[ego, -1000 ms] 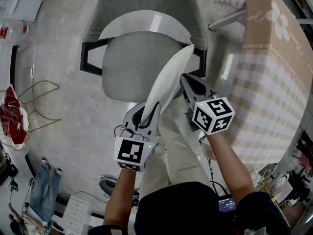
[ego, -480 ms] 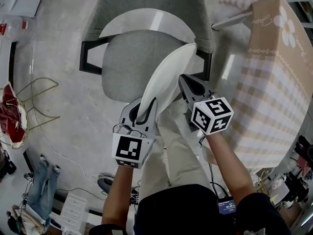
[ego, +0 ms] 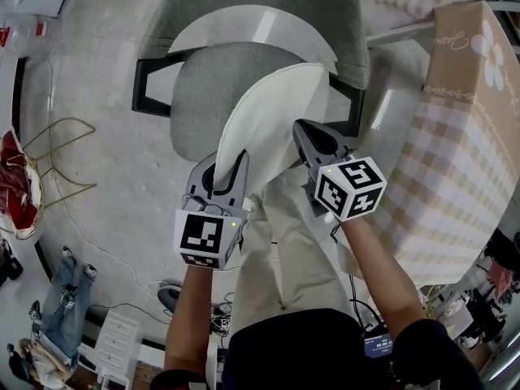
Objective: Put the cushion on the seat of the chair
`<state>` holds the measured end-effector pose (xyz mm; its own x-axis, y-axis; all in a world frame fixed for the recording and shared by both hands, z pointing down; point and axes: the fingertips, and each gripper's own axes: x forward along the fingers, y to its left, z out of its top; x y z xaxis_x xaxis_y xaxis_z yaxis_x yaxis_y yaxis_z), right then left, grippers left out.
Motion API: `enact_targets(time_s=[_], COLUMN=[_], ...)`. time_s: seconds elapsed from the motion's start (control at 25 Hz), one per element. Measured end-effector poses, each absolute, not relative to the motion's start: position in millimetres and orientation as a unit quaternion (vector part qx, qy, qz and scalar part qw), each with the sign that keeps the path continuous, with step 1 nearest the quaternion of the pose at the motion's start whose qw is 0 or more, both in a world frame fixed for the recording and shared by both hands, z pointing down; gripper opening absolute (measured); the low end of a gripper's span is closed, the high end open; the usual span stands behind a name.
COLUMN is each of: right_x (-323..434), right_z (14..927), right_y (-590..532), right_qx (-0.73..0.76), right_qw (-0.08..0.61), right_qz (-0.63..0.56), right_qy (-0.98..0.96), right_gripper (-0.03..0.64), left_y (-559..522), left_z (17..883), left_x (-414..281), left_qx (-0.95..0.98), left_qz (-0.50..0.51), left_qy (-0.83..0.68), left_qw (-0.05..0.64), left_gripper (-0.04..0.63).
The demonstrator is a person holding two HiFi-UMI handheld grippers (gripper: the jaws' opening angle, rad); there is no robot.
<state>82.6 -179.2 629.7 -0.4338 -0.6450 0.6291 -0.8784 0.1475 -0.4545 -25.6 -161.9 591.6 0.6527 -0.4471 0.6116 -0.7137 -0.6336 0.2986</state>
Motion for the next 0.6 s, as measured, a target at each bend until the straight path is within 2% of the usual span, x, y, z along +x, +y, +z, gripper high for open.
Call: enact_targets(time_s=[0.6], right_x=[69], right_z=[660], right_y=[-190], right_qx=[0.484], right_qw=[0.159], right_qz=[0.412], right_qy=[-0.755], right_gripper=[0.018], left_y=[-201], left_z=[633], left_x=[-49], left_qx=[0.86], left_qz=[0.286], left_qy=[-0.354], left_qw=[0.232], left_gripper=[0.052])
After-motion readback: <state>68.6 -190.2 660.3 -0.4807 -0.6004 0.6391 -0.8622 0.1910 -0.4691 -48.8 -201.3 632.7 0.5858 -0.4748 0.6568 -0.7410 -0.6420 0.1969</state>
